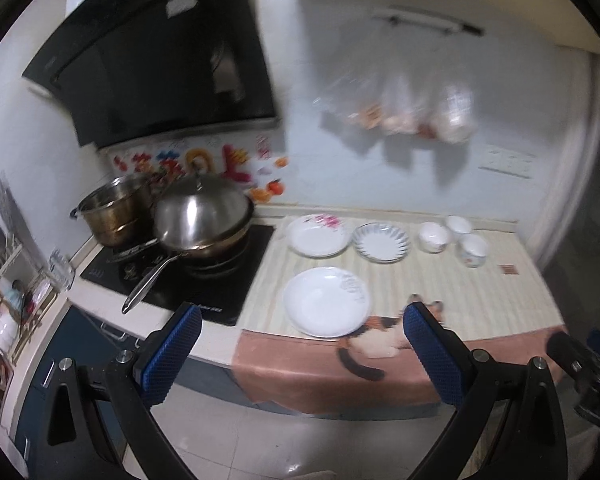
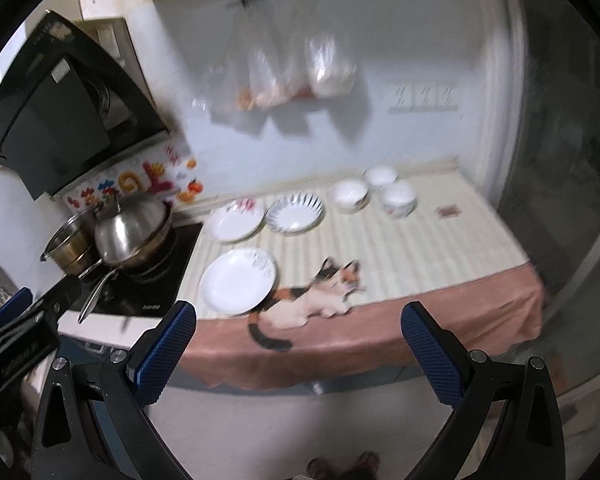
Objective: Organize plates and bowls
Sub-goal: 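Move both grippers down to the rim of the grey-flower white plate, then close both grippers on the grey-flower plate rim and lift it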
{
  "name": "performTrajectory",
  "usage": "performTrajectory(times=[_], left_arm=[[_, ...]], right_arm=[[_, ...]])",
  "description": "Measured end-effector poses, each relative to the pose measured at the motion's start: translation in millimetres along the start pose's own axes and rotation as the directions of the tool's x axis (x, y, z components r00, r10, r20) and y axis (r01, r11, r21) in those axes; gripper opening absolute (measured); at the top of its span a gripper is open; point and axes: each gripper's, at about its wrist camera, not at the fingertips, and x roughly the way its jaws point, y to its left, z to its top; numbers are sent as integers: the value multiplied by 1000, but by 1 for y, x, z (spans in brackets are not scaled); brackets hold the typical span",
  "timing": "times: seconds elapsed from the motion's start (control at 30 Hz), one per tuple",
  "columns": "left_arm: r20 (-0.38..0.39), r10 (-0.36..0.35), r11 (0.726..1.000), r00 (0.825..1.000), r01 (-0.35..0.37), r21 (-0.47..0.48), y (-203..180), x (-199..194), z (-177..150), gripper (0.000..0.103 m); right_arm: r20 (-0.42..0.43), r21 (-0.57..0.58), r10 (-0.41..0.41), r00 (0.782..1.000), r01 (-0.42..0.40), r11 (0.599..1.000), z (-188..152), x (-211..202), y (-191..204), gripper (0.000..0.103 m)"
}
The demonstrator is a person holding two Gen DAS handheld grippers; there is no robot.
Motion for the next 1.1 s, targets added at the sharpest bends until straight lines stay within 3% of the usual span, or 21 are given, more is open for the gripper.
performTrajectory(times=[0.17, 0.33, 0.5, 0.63, 0.7, 0.77, 0.83, 1.0, 1.1], left_arm=[[-89, 51, 998, 995, -54, -28, 25, 79, -6, 103], [-177, 70, 996, 982, -79, -48, 39, 157, -7, 103], [-312, 55, 996, 948, -76, -56, 44, 247, -8, 103], [-455, 23, 996, 890, -61, -68, 43, 334, -18, 98], [-528, -11, 996, 849, -38, -82, 41, 373, -27, 89], [-592, -23, 995, 805, -40, -94, 41, 407, -37, 80], [-634, -44, 993, 772, -35, -112, 39, 429, -43, 72], [-690, -76, 993, 720, -11, -122, 36, 468, -51, 48], [-710, -98, 991, 697, 5, -132, 36, 478, -57, 37]], right_arm=[[-110, -12, 16, 994, -18, 1000, 3, 93, 10, 103], [-158, -43, 40, 987, -47, 998, 14, 182, 19, 103], [-247, -60, 93, 965, -111, 992, 33, 285, 25, 103], [-357, -54, 132, 925, -162, 985, 42, 385, 32, 101], [-421, -47, 148, 895, -185, 982, 42, 428, 36, 97], [-494, -40, 158, 855, -204, 978, 40, 474, 40, 86], [-542, -27, 171, 823, -220, 975, 37, 507, 41, 78], [-615, 32, 224, 756, -260, 965, 30, 562, 40, 60], [-644, 53, 254, 722, -289, 956, 26, 582, 42, 41]])
